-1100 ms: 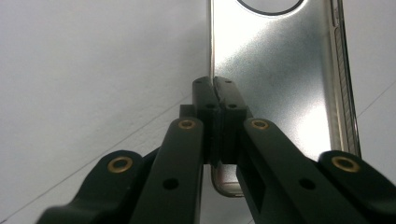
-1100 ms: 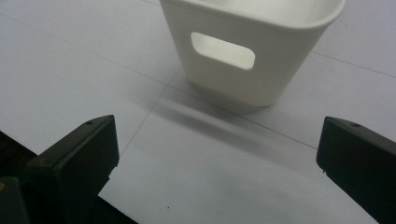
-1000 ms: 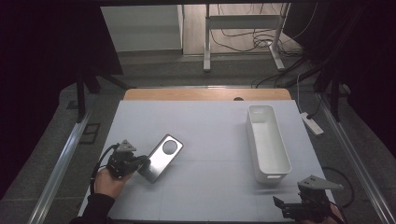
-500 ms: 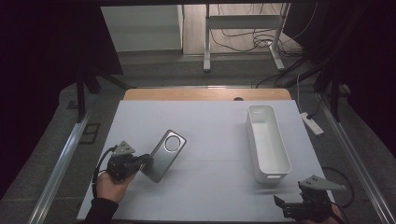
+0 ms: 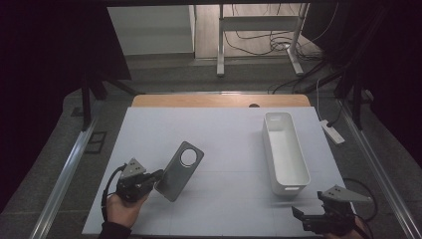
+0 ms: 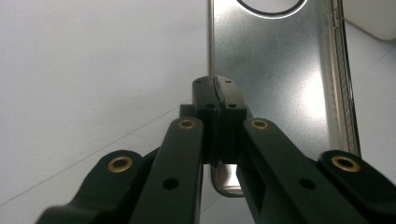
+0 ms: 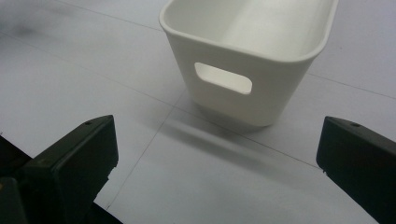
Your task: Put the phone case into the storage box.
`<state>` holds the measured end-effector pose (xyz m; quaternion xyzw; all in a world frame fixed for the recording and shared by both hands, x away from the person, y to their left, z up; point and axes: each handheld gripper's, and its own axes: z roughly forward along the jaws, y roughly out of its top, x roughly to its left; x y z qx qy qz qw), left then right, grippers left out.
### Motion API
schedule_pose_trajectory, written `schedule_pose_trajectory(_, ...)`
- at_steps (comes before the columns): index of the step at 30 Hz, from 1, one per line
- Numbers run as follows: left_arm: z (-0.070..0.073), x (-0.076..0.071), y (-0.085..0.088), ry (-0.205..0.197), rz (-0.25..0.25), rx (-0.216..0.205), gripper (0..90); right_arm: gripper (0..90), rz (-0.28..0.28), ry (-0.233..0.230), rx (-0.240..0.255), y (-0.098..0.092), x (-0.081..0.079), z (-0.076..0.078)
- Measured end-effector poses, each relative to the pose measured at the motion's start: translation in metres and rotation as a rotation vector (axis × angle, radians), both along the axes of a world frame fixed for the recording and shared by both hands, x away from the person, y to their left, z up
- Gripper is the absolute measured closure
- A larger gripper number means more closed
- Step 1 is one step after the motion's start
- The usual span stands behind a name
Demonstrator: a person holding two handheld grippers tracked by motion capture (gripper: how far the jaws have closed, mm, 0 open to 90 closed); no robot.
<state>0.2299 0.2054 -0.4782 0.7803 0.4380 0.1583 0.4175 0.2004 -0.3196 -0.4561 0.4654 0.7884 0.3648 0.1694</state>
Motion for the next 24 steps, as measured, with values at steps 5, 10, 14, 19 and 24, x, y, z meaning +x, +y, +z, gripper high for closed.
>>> schedule_pose_trajectory(5, 0.001, -0.007, -0.006, -0.013, 0.000, -0.007, 89.1, 0.0, 0.005, -0.007, 0.025, -0.001, 0.001, 0.004)
schedule_pose_trajectory(10, 0.001, -0.008, -0.008, -0.017, 0.001, -0.013, 89.2, 0.0, 0.020, -0.014, 0.056, 0.000, 0.002, 0.010)
schedule_pose_trajectory(14, 0.002, -0.008, -0.009, -0.019, 0.000, -0.025, 89.1, 0.0, 0.048, -0.007, 0.074, 0.003, 0.005, 0.014)
schedule_pose_trajectory(19, 0.003, -0.009, -0.012, -0.020, -0.007, -0.020, 89.1, 0.0, 0.088, 0.001, 0.117, 0.007, 0.009, 0.019)
schedule_pose_trajectory(24, 0.003, -0.007, -0.013, -0.016, -0.012, -0.018, 89.1, 0.0, 0.112, 0.006, 0.131, 0.011, 0.014, 0.022)
